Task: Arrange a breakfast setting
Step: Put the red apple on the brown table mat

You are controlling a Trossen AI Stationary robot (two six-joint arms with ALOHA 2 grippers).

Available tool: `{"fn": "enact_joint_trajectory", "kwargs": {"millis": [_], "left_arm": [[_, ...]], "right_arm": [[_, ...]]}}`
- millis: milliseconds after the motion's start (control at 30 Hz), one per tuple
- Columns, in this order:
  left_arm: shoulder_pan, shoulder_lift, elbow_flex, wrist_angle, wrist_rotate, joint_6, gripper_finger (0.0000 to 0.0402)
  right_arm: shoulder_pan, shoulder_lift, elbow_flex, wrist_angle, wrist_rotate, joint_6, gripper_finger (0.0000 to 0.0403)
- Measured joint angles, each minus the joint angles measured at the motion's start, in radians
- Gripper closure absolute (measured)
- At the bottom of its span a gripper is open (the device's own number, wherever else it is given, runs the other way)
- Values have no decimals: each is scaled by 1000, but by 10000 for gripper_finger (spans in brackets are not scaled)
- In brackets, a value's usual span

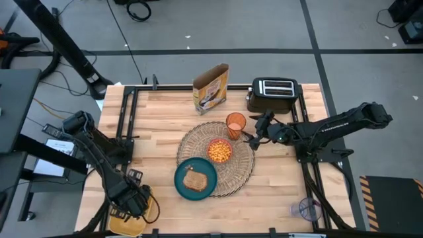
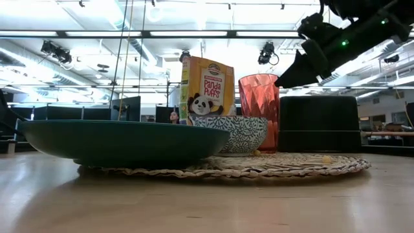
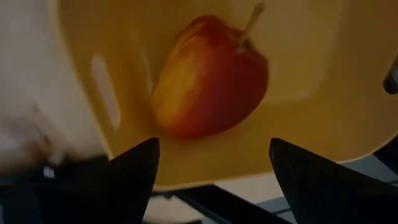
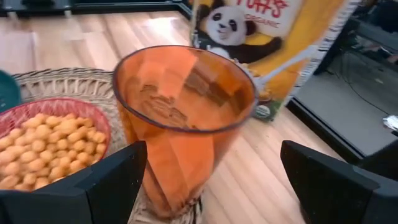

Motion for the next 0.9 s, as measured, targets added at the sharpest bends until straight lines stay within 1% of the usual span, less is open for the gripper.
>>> {"fn": "enact_joint_trajectory", "kwargs": {"millis": [67, 100, 233, 367, 467, 567, 767, 900], "left_arm": [[0, 0, 0, 26, -16, 51, 88], [0, 0, 0, 40, -41, 63, 88], [0, 0, 0, 50, -151, 57, 88], [-1, -7, 0, 50, -224, 48, 88], [-6, -7, 0, 63, -219, 92, 88], [-14, -7, 0, 87, -174, 150, 87], [-29, -7, 0, 108, -166, 76, 86], [-71, 4, 0, 120, -163, 100, 86]], "right_arm": [[-12, 0, 0, 0, 3, 11, 25], [-17, 0, 0, 0, 4, 20, 25], [-34, 0, 0, 0, 4, 64, 25], [-46, 0, 0, -2, 5, 86, 25], [-51, 0, 0, -10, 7, 98, 25], [-53, 0, 1, -21, 8, 112, 25], [-54, 0, 1, -22, 11, 114, 25], [-60, 0, 1, -20, 12, 117, 25]]}}
